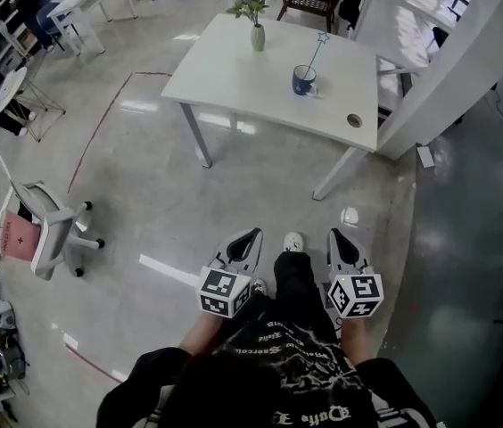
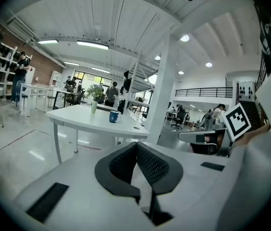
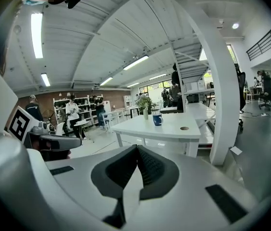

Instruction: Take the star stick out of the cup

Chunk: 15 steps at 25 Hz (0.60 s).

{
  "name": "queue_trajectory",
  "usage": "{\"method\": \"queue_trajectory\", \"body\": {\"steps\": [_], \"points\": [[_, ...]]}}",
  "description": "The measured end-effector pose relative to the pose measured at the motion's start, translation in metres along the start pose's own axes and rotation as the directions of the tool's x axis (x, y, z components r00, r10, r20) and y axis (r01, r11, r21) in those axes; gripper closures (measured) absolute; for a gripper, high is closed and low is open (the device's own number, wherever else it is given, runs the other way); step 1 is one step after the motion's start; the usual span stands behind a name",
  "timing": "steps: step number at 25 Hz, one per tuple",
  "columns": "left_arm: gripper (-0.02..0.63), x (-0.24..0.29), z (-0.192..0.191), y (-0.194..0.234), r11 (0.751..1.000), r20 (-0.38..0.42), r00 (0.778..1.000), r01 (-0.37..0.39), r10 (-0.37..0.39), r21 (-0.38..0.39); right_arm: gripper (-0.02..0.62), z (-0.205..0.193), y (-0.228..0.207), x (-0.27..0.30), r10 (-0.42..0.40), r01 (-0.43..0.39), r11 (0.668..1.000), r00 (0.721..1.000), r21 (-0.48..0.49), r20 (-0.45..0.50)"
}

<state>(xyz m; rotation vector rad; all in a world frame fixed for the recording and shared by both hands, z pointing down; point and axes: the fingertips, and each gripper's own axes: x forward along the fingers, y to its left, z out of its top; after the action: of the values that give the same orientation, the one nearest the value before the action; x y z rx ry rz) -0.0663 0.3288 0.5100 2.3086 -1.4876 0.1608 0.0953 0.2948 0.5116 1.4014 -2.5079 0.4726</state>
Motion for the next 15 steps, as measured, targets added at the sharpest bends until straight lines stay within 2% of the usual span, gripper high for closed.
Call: {"method": "queue_trajectory", "body": {"steps": [7, 15], "points": [[0.586, 0.051, 0.009, 0.025, 0.998, -0.014, 0.998, -0.066, 0.066, -0.020, 0.586, 0.018, -0.048, 0.053, 0.019, -0.019, 1.000, 1.000, -0.004, -0.016], [0.586, 0.147, 0.046, 0.044, 0.992, -0.030, 0.992, -0.123, 0.122, -0.019, 0.588, 0.068, -0.120, 0.140, 0.080, -0.080, 0.997, 0.997, -0.006, -0.001]]}}
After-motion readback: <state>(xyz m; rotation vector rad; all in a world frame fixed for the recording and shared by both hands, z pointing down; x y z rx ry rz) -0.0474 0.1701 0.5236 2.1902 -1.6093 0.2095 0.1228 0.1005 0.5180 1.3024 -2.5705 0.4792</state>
